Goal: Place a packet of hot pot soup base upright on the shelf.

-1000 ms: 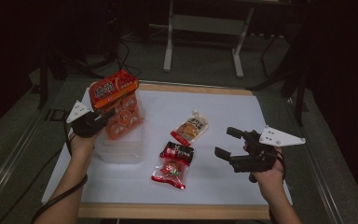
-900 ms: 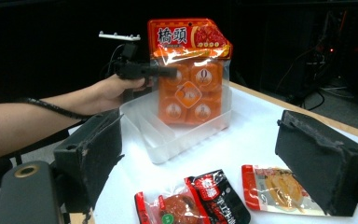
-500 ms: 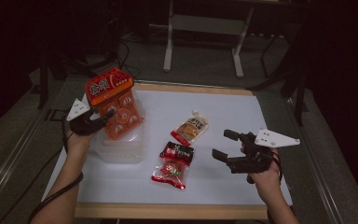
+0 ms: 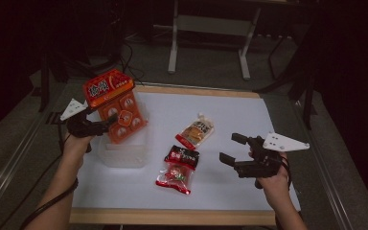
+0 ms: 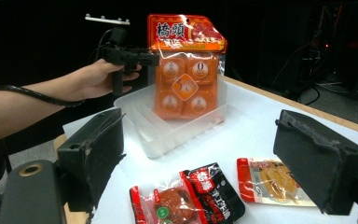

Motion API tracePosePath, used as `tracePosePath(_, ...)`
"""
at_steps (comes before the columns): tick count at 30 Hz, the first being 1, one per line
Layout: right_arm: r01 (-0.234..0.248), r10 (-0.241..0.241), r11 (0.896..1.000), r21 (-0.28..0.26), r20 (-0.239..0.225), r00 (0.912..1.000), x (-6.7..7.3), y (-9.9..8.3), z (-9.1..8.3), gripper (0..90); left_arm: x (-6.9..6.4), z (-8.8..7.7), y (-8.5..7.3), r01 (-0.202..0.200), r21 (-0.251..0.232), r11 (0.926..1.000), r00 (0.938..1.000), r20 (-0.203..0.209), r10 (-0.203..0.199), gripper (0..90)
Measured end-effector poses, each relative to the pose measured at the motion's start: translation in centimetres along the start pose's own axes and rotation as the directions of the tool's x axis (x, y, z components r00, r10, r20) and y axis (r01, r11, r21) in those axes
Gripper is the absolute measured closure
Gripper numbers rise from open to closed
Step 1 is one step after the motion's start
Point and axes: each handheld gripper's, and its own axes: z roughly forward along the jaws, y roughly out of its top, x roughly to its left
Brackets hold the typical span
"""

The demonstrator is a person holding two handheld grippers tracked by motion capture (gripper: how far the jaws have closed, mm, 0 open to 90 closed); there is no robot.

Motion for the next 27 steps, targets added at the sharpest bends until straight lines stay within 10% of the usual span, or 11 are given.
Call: tracePosePath(27, -0.012, 0.012, 0.999, 0.046, 0.002, 0.9999, -0.8, -0.6, 1.1, 15.8, -3.1, -6.6, 1.0, -0.076, -0.053, 0.9957, 0.9893, 0.121, 0.082, 2.3)
